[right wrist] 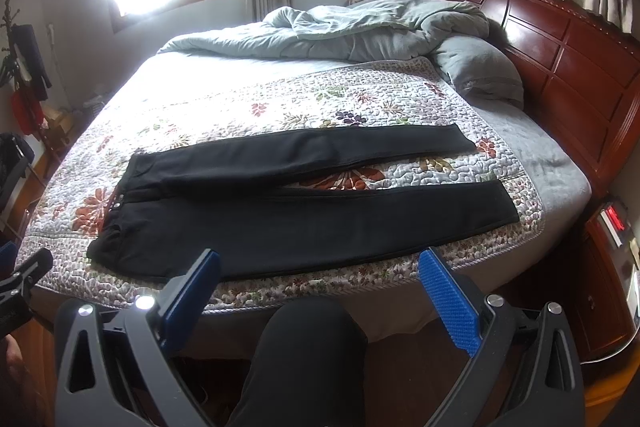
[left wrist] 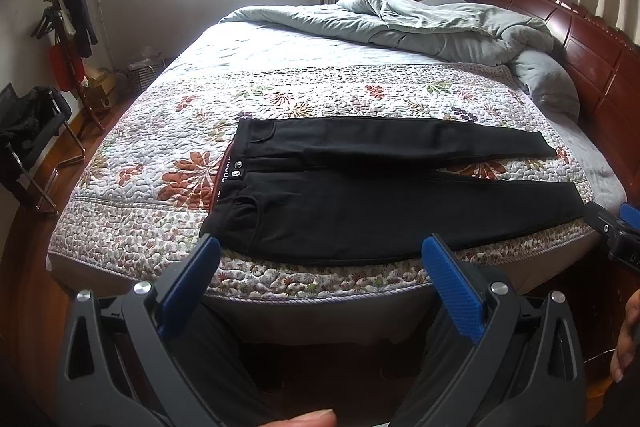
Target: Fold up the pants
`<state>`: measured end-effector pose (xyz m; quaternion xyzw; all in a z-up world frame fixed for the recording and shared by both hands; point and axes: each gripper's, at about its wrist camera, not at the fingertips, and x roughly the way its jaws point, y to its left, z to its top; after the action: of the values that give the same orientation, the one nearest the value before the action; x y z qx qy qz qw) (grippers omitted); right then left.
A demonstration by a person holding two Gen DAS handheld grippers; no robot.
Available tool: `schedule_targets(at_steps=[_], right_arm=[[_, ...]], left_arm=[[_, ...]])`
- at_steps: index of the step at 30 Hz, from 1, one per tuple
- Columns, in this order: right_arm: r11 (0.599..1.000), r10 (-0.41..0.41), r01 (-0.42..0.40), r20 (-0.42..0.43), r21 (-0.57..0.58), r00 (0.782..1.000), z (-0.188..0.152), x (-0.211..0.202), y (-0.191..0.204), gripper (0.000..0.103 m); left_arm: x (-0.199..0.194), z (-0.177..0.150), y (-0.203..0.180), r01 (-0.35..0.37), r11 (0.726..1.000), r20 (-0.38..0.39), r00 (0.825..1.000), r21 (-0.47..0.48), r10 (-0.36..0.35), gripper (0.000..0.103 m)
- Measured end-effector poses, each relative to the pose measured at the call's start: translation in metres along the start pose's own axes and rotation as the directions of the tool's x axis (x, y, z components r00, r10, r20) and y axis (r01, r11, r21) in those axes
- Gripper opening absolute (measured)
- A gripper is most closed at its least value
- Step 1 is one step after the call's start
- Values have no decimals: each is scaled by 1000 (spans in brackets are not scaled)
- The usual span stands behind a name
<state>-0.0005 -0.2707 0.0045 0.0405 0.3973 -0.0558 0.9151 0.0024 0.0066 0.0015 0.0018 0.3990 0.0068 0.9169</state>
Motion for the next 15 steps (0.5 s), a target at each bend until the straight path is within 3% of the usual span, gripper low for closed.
schedule_targets(at_steps=[9, 10, 12, 13, 14, 15], right_arm=[[999, 22, -22, -12, -31, 1000, 4, 20, 3, 99], [998, 47, -46, 11, -45, 999, 5, 20, 4, 99], [985, 149, -132, 156, -112, 976, 10, 11, 9, 99], [966, 217, -163, 290, -200, 932, 9, 11, 9, 99], [957, 228, -155, 305, -244, 925, 10, 17, 11, 99], [944, 190, -111, 238, -310, 952, 17, 43, 18, 99]], left_arm=[[16, 1, 1, 23, 1000, -20, 1000, 9, -22, 100], [23, 3, 1, 29, 999, -29, 999, 31, -28, 100], [42, 7, 5, 70, 996, -56, 996, 58, -67, 100], [50, 8, 8, 95, 993, -67, 994, 72, -90, 100], [59, 10, 11, 103, 991, -74, 993, 88, -96, 100], [72, 11, 18, 108, 985, -76, 992, 131, -99, 100]])
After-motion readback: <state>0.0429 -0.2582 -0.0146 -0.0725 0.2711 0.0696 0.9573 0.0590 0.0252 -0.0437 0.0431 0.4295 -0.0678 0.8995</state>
